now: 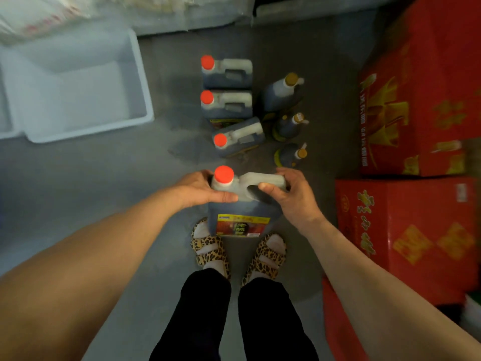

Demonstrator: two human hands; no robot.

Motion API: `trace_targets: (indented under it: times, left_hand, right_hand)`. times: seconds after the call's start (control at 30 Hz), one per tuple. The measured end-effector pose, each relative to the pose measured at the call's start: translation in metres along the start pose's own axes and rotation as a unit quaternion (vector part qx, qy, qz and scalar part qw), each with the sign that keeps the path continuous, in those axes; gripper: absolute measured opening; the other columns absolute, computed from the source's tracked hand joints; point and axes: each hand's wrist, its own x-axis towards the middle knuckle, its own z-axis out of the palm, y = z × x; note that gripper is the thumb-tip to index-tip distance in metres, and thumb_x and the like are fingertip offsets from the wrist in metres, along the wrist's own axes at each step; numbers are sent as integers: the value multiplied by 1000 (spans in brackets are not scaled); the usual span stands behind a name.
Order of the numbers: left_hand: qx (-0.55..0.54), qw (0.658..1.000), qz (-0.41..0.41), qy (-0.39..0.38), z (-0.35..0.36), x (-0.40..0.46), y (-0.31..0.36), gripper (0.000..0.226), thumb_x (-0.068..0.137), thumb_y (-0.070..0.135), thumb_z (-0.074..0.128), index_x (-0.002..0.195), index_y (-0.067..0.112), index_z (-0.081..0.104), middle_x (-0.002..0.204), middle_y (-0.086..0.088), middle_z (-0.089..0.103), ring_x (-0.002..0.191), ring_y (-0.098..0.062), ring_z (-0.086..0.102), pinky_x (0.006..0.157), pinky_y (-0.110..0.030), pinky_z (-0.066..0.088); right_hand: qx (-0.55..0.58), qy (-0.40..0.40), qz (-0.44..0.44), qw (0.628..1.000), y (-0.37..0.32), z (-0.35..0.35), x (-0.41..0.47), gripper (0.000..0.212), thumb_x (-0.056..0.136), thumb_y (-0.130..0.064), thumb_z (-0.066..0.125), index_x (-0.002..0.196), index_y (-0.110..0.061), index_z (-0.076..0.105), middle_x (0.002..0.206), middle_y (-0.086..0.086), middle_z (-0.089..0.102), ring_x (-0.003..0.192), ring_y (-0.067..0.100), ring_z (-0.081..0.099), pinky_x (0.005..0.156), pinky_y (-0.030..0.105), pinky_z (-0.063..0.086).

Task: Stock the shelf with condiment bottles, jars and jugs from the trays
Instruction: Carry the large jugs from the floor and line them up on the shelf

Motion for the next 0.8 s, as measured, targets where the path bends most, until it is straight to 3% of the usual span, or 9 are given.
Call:
trace_targets:
  times: [0.1,0.2,0.33,0.4,0.47,0.53,0.63,0.73,0.8]
  left_hand:
    - [16,1000,15,6,-24,-52,45,120,22,98,62,125,35,61,124,9,65,113,-17,59,101,-35,46]
    - [9,999,29,18,-46,-105,93,93,50,78,76,129,31,59,122,10,62,108,-13,56,94,-29,43]
    - [4,995,71,70,-79,-190,158,81,60,72,77,128,32,61,120,12,63,106,-12,56,91,-27,43]
    - [6,991,95,99,-96,-233,191,66,72,63,75,129,33,60,116,12,60,104,-11,54,88,-25,40]
    - [9,987,108,121,-117,-273,224,72,66,72,72,126,35,62,117,12,63,104,-11,57,90,-27,43]
    - [2,981,123,149,-140,-305,255,96,41,93,66,119,37,67,116,12,68,106,-11,62,100,-33,47]
    - [14,968,146,206,-180,-338,300,106,33,100,57,114,34,71,112,8,71,101,-13,64,99,-38,50]
    - [21,959,167,229,-223,-365,345,75,58,87,64,101,26,72,98,2,72,85,-13,64,81,-30,52]
    - [25,951,187,244,-255,-375,372,58,67,79,65,93,27,70,89,2,69,76,-13,60,71,-27,47]
  right_hand:
    - [4,9,-8,1000,-49,-37,-22,51,80,-37,80,121,-12,62,121,0,53,112,15,57,96,29,51]
    - [12,13,-33,999,-103,-79,-40,51,79,-41,80,119,-15,63,116,-3,54,110,17,59,96,36,53]
    - [-44,2,-97,994,-193,-142,-66,61,80,-47,76,127,-11,62,122,-4,52,112,13,55,86,12,47]
    - [-72,6,-135,988,-241,-173,-77,65,80,-50,76,129,-10,61,125,-2,52,112,11,53,90,15,47]
    - [-92,20,-170,981,-290,-204,-85,67,79,-52,76,129,-10,61,125,0,53,110,12,54,95,28,50]
    - [-120,43,-209,970,-337,-233,-88,62,78,-56,75,119,-10,67,118,3,60,106,17,60,91,35,52]
    - [-152,73,-270,948,-407,-273,-90,56,80,-58,72,105,-8,70,103,6,66,95,22,63,79,33,47]
    - [-153,99,-310,933,-471,-303,-87,50,82,-53,73,105,-8,71,98,-1,62,91,16,57,78,33,44]
    - [-161,116,-330,923,-506,-320,-73,54,81,-60,70,101,-10,73,95,-1,66,88,17,61,73,31,43]
